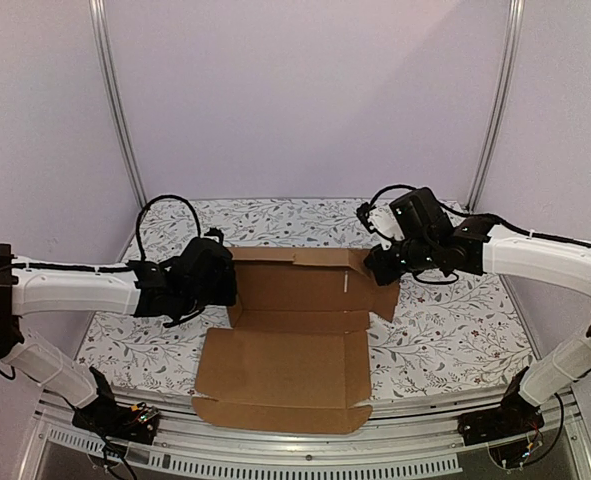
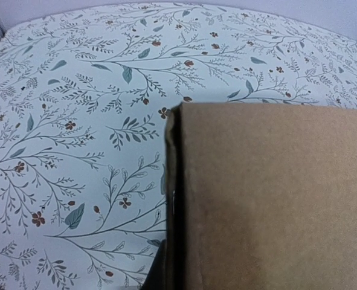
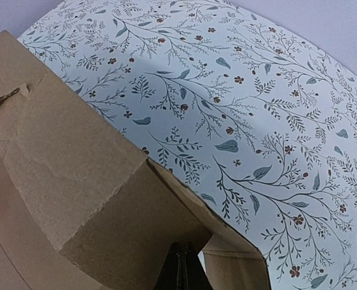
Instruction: Fold the paper box
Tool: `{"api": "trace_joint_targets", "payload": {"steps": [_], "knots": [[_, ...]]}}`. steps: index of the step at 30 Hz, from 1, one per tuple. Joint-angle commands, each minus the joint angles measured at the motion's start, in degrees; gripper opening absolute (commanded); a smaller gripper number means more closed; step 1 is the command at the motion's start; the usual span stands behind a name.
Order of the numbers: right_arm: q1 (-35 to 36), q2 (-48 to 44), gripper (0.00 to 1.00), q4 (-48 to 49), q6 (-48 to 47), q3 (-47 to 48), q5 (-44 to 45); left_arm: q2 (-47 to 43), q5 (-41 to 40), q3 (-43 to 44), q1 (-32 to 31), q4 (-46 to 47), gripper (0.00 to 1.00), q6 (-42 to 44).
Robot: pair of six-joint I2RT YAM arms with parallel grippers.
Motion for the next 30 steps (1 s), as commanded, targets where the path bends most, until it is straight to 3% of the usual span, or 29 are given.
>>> {"api": "trace_joint_targets", "payload": {"steps": [1,9,23,30], "knots": [[0.6,2.2,0.00,3.0,3.3,1.4,-2.4,1.0,2.3,1.7,0.5,-1.0,0.00,-1.7],[2.8,3.7,0.00,9.3,8.3,1.2,-3.0,1.4,4.0,2.7,0.5,-1.7,0.00,-2.8],[2.9,-2.8,0.00,34.1,24.6,-6.9,-8.3,-2.3,11.1,2.3,0.7,-1.0,0.00,-7.0],[3.1,-4.3,0.00,41.5,26.7,-8.6,-10.1,-3.6,16.5,1.3,1.0,2.1,0.00,-9.7]]}}
